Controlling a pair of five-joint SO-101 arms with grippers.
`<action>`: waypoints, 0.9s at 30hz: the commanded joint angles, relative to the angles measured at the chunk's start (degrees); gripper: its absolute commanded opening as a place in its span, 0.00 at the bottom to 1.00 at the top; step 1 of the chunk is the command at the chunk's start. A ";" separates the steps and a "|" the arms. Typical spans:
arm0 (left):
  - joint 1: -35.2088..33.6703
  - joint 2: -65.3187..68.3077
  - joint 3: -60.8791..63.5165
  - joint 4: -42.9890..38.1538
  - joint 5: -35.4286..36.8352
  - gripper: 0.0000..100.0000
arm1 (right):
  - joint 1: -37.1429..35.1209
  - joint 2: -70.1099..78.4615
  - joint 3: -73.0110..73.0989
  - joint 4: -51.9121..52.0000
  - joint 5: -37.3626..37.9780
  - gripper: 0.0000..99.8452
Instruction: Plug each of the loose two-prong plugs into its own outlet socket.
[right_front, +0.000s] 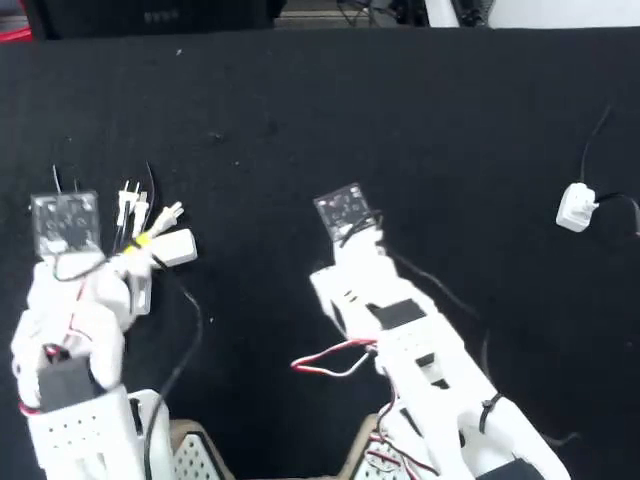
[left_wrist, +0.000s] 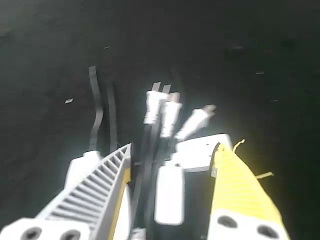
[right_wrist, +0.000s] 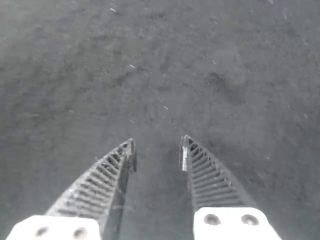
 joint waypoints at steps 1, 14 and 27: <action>-7.52 17.23 -12.09 0.18 -4.84 0.27 | -0.79 0.31 0.04 -1.67 0.62 0.14; -22.73 69.45 -57.19 23.12 -26.11 0.27 | -0.70 0.40 0.04 -1.67 0.62 0.14; -25.10 96.00 -68.09 24.88 -33.23 0.26 | -0.70 0.48 0.04 -1.76 0.62 0.14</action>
